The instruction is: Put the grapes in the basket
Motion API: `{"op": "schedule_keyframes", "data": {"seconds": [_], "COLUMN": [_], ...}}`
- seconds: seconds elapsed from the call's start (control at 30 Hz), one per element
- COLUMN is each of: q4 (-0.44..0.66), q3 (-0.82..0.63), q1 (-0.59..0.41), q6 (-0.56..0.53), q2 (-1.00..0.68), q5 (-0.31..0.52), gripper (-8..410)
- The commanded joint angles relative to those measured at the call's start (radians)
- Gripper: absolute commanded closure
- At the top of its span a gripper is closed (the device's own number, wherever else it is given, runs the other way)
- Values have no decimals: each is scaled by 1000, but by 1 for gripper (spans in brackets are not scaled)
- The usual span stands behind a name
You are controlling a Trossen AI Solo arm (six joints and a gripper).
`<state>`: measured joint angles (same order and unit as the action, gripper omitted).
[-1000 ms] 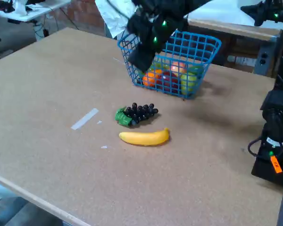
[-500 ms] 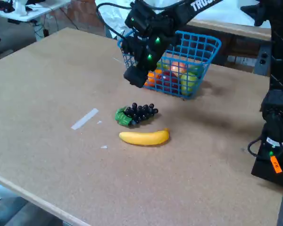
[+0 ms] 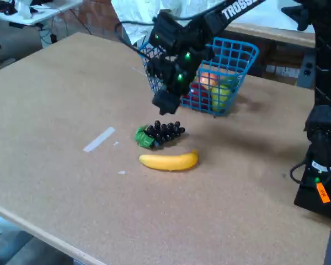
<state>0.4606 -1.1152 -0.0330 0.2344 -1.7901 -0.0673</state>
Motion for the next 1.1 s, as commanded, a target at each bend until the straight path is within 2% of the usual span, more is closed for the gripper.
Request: {"op": "schedule_keyframes", "data": {"seconds": [0.0, 0.37, 0.63, 0.77, 1.07], "q4": [-6, -30, -57, -94, -117], "q3": [35, 106, 113, 113, 40], "q1": [1, 2, 4, 5, 5], "q6": [6, 68, 190, 216, 216], "q2": [0, 0, 0, -5, -150], "q5": [-6, -32, -27, 27, 29], "gripper": [193, 193, 193, 193, 193]}}
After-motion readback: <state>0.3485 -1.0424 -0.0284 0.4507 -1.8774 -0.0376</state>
